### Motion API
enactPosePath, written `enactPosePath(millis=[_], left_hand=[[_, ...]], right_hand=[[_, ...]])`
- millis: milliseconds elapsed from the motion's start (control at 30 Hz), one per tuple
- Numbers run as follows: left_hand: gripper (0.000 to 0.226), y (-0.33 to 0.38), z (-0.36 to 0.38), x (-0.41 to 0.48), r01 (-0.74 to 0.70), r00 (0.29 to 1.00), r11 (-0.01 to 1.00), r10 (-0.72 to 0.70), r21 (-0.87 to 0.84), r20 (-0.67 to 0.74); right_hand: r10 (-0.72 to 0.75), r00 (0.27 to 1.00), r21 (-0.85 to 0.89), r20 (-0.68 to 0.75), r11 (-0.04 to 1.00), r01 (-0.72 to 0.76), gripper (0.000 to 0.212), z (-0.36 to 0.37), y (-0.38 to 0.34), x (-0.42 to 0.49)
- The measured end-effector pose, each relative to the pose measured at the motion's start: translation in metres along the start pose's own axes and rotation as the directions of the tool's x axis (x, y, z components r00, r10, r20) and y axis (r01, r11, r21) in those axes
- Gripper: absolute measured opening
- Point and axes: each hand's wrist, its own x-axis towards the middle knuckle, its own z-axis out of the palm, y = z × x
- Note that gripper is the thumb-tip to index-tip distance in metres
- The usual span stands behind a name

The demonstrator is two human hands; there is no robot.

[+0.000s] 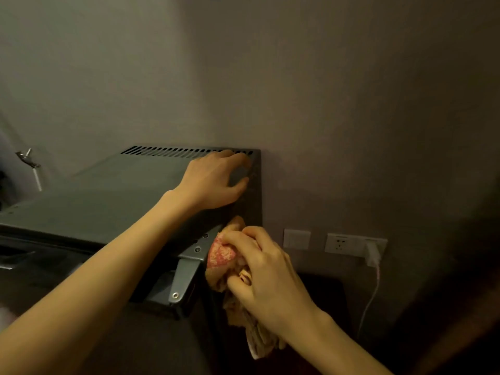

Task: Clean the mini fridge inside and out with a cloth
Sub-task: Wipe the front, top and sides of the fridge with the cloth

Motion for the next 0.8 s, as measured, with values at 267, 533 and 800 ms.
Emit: enactPosePath(millis=[267,533,800], left_hand=[[0.045,-0.014,0.006,0.004,0.013,0.998,0.997,-0.009,-0.073,0.059],[0.048,-0.025,0.009,0.01,0.023,0.999,0.998,-0.021,-0.061,0.036],[0.045,-0.025,0.014,0.012,0.004,1.0,0.999,-0.004,-0.037,0.017]], right_hand=[[0.052,0.988,0.107,-0.147,0.994,-0.036,0.053,0.009,0.037,0.04],[0.11,0.966,0.162,-0.232,0.984,-0.073,0.052,0.013,0.103,0.107],[0.084,0.946,0.12,-0.313,0.992,-0.049,0.046,0.01,0.172,0.188]])
